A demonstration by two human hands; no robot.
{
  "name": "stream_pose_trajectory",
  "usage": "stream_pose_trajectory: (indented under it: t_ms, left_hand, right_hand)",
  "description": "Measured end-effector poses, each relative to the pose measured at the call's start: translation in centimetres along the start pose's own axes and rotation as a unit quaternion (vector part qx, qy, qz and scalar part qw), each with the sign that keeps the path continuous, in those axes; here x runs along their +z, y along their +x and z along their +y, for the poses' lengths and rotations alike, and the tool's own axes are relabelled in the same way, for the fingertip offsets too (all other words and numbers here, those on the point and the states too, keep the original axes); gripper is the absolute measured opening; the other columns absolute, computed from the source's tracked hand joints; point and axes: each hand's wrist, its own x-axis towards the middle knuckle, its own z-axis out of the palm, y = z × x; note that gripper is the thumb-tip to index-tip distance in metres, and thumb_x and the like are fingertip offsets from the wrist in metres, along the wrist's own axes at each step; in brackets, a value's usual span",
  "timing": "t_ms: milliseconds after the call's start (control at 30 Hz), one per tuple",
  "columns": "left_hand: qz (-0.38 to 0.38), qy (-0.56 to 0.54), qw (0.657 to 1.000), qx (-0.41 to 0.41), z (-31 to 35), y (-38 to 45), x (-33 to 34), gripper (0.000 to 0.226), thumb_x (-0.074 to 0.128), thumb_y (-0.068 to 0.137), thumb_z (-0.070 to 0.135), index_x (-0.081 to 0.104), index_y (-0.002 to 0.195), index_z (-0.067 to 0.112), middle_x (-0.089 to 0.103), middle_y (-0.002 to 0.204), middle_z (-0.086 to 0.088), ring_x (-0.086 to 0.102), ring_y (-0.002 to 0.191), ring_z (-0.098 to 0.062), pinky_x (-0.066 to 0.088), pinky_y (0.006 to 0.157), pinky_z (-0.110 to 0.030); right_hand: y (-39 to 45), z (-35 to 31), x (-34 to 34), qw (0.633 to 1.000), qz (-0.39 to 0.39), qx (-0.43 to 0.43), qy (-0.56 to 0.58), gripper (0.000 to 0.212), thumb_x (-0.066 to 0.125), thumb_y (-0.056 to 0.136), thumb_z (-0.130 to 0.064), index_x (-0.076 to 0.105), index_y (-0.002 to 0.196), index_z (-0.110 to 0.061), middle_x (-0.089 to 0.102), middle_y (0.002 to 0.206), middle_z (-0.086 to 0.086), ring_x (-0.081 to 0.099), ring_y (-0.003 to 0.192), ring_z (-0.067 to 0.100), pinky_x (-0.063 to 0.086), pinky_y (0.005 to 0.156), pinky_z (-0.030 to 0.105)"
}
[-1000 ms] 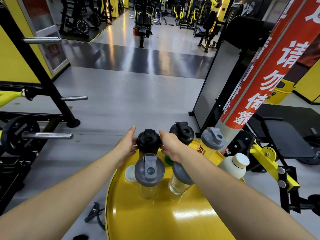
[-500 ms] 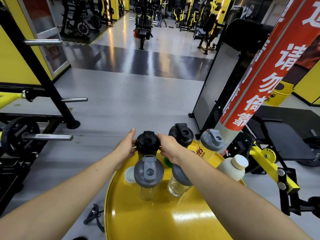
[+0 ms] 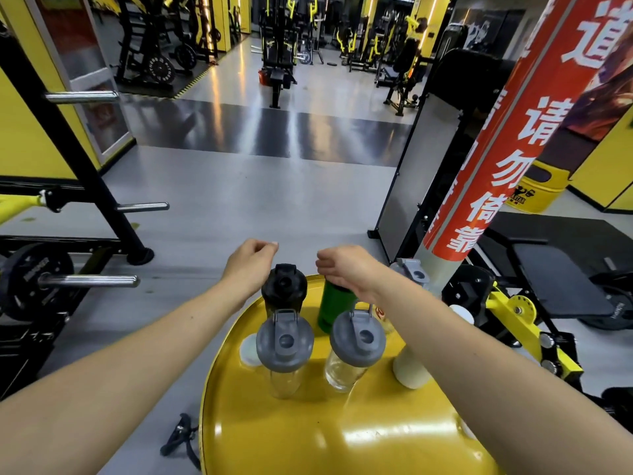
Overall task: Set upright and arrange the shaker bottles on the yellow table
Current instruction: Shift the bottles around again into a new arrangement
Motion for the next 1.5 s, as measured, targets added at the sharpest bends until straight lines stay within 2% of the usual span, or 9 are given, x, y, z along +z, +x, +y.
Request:
stream_pose_trajectory:
  t_ms: [167,267,367,400,500,833,867,933,1500]
  left_hand:
    - [-0.047,-0.035,0.998,0.014,2.8,0.0,2.9,0.017,0.053,0.084,0.034,0.061,0.083,0.018,0.069,0.098,-0.008,0.064,0.091,-0.029,0.052,0.088,-0.039]
    - [-0.066,-0.058,0.996,0.007,4.0,-0.3,4.9,0.012,0.053,0.086,0.027,0.059,0.085,0.016,0.061,0.09,-0.009,0.058,0.083,-0.025,0.044,0.077,-0.035]
    - [-0.092,-0.105,0.989,-0.041,4.4,-0.1,7.0,0.014,0.051,0.095,0.022,0.06,0.088,0.013,0.06,0.093,-0.009,0.058,0.085,-0.026,0.044,0.074,-0.034]
    - [-0.101,-0.121,0.986,-0.06,4.5,-0.1,7.6,0.017,0.05,0.097,0.024,0.06,0.091,0.012,0.06,0.095,-0.009,0.058,0.087,-0.026,0.045,0.077,-0.035]
    - [-0.098,-0.137,0.981,-0.092,4.5,0.1,8.6,0.032,0.045,0.1,0.038,0.06,0.103,0.01,0.057,0.101,-0.009,0.055,0.093,-0.026,0.045,0.086,-0.037]
    - [-0.127,-0.138,0.969,-0.163,3.3,-0.2,9.2,0.074,0.032,0.101,0.055,0.042,0.144,-0.004,0.048,0.147,-0.023,0.048,0.134,-0.038,0.041,0.109,-0.043]
    - [-0.128,-0.139,0.969,-0.161,3.4,-0.4,9.2,0.075,0.032,0.101,0.056,0.041,0.144,-0.004,0.046,0.149,-0.023,0.047,0.136,-0.038,0.039,0.112,-0.043]
    - [-0.123,-0.142,0.97,-0.153,3.5,-0.4,9.2,0.074,0.033,0.1,0.056,0.045,0.141,-0.005,0.049,0.147,-0.023,0.05,0.133,-0.036,0.039,0.113,-0.044]
    - [-0.085,-0.137,0.981,-0.11,3.2,-1.1,8.6,0.08,0.039,0.094,0.064,0.035,0.152,0.008,0.045,0.152,-0.012,0.045,0.138,-0.03,0.035,0.116,-0.045]
  right_hand:
    - [-0.8,-1.7,-3.4,0.999,0.017,-0.019,0.038,0.046,0.04,0.098,0.004,0.024,0.135,0.027,0.022,0.142,0.044,0.025,0.134,0.057,0.042,0.109,0.053]
    - [-0.9,-1.6,-5.5,0.998,0.044,-0.049,0.01,0.046,0.038,0.097,0.009,0.023,0.137,0.027,0.021,0.141,0.047,0.023,0.134,0.059,0.017,0.115,0.063]
    - [-0.4,-1.0,-6.8,0.993,0.098,-0.071,-0.012,0.031,0.044,0.089,-0.002,0.062,0.109,0.014,0.035,0.136,0.039,0.027,0.132,0.039,0.013,0.1,0.072]
    - [0.2,-0.7,-7.4,0.992,0.108,-0.067,-0.021,0.014,0.046,0.084,-0.008,0.06,0.084,-0.004,0.039,0.095,0.001,0.022,0.11,0.019,0.005,0.083,0.058]
    - [1.0,0.5,-8.0,0.988,0.145,-0.035,-0.029,0.026,0.049,0.092,-0.018,0.036,0.071,-0.024,0.031,0.075,-0.001,0.021,0.066,0.017,0.021,0.061,0.037]
    - [1.1,2.9,-7.2,0.996,0.08,0.027,0.014,0.028,0.038,0.101,-0.032,0.052,0.092,-0.009,0.031,0.107,-0.003,0.026,0.128,0.016,0.046,0.094,0.046]
    - [1.2,3.1,-7.3,0.996,0.079,0.026,0.012,0.031,0.037,0.1,-0.032,0.054,0.097,-0.006,0.02,0.137,0.002,0.018,0.129,0.021,0.046,0.096,0.047]
    - [1.5,3.2,-7.4,0.997,0.075,0.024,0.004,0.03,0.037,0.099,-0.03,0.054,0.097,-0.006,0.051,0.103,0.011,0.043,0.095,0.021,0.044,0.087,0.041]
    - [1.9,4.2,-7.9,0.996,0.084,0.022,-0.009,0.056,0.041,0.1,-0.04,0.048,0.135,0.003,0.043,0.148,0.027,0.042,0.136,0.043,0.035,0.114,0.059]
